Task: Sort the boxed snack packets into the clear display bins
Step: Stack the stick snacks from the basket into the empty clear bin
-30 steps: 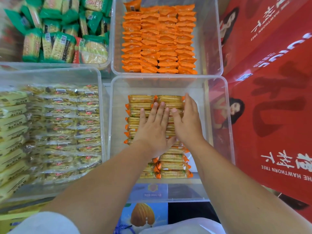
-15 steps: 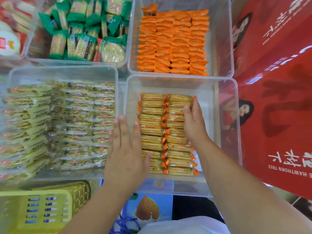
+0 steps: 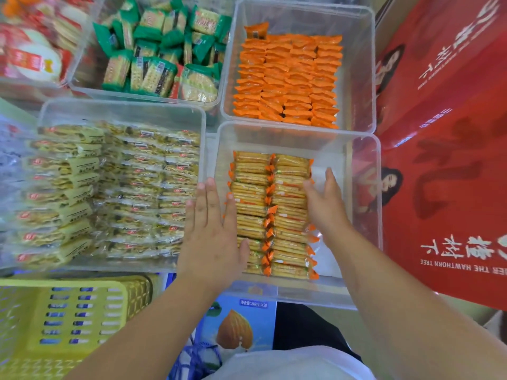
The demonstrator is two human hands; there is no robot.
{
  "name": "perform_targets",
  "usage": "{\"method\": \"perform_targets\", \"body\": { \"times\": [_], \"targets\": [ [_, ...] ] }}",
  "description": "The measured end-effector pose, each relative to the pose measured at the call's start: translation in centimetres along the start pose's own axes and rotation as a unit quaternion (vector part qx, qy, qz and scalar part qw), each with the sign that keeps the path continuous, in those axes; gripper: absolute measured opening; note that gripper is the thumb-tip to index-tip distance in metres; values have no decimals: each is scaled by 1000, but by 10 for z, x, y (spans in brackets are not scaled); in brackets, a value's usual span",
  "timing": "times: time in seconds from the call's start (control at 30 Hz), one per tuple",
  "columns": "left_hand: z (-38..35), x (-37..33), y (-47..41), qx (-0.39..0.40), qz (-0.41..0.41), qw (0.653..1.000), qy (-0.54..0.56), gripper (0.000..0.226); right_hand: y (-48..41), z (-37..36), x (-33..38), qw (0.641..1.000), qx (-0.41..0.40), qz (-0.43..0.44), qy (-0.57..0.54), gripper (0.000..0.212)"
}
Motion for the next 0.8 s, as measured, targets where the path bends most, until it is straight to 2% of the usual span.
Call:
{"method": "perform_targets", "body": {
  "times": [0.07,0.13,0.2,0.27,0.37,0.5,0.53,0.6,0.67,0.73,0.8],
  "targets": [
    [0,0,0,-1,-1,1000,5,92,21,6,-16,995,-14,-98,18,76],
    [0,1,0,-4,-1,1000,9,93,39,-1,-26,987,24,-158,11,70],
    [-1,1,0,-6,-1,1000,8,94,50,-14,-27,986,71,-149,2,62],
    [-2,0,1,-9,-3,1000,7,95,58,-25,-16,989,105,-102,-4,51],
    [-2,0,1,-15,-8,1000,6,95,60,-29,-5,990,125,-46,38,40],
    [0,0,1,-18,-8,1000,-1,93,56,-14,-8,987,130,-51,74,41],
    [0,0,1,-18,-8,1000,-1,93,56,-9,-10,989,115,-64,65,49],
    [0,0,1,-18,-8,1000,2,91,58,3,-18,988,82,-109,70,79],
    [0,0,1,-22,-8,1000,8,90,65,9,-30,980,87,-160,84,90],
    [1,0,1,-23,-9,1000,12,89,77,7,-40,970,119,-206,58,86],
    [0,1,1,-21,-7,1000,12,89,87,2,-44,962,152,-224,21,71]
  ]
}}
Point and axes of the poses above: each hand's wrist, its own y-axis away from the middle knuckle, its own z-axis out of the back of the hand, x = y × z, the point moved 6 cm from there along -y, towards the middle knuckle, and after that the axes turned 9 degrees about -x, right-handed, at the moved point
